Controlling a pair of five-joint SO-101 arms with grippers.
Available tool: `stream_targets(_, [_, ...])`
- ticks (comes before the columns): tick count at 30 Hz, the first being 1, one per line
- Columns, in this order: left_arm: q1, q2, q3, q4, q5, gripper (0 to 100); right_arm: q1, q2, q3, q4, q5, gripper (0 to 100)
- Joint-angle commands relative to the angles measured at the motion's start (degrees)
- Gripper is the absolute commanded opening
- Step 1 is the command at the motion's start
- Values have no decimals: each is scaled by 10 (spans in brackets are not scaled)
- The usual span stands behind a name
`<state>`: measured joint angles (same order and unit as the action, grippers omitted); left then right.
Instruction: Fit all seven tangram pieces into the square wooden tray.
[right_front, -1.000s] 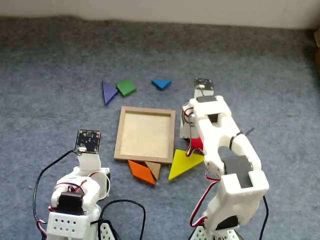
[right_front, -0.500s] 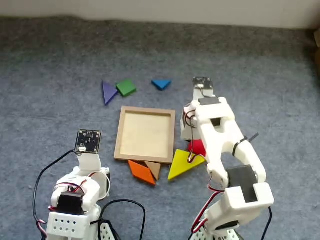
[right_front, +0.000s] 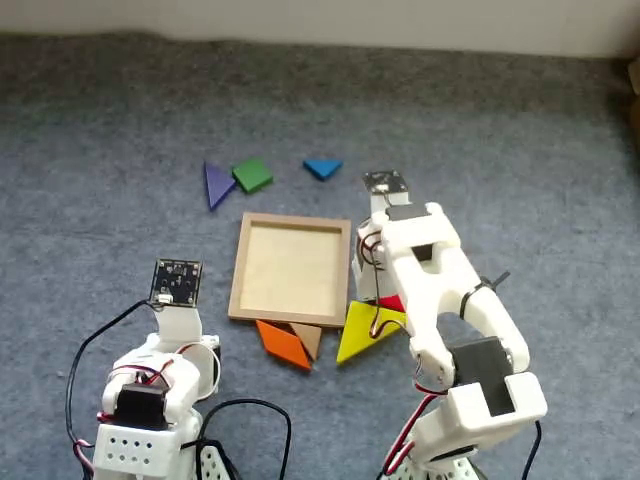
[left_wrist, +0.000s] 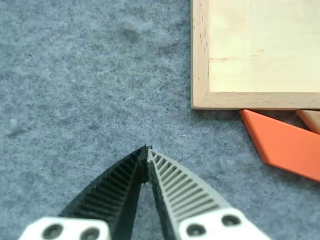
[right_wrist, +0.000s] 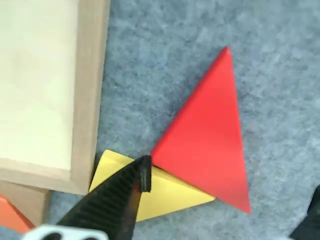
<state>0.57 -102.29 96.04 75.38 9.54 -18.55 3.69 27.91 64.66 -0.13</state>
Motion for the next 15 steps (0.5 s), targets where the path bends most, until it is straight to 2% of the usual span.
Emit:
stream_targets(1, [-7, -15, 11, 4, -2, 7, -7, -30, 0, -16, 6, 426])
stream_targets(11, [-7, -15, 11, 4, -2, 7, -7, -27, 1, -16, 6, 400])
stream_targets(15, [-7, -15, 11, 4, -2, 7, -7, 20, -5, -16, 6, 400])
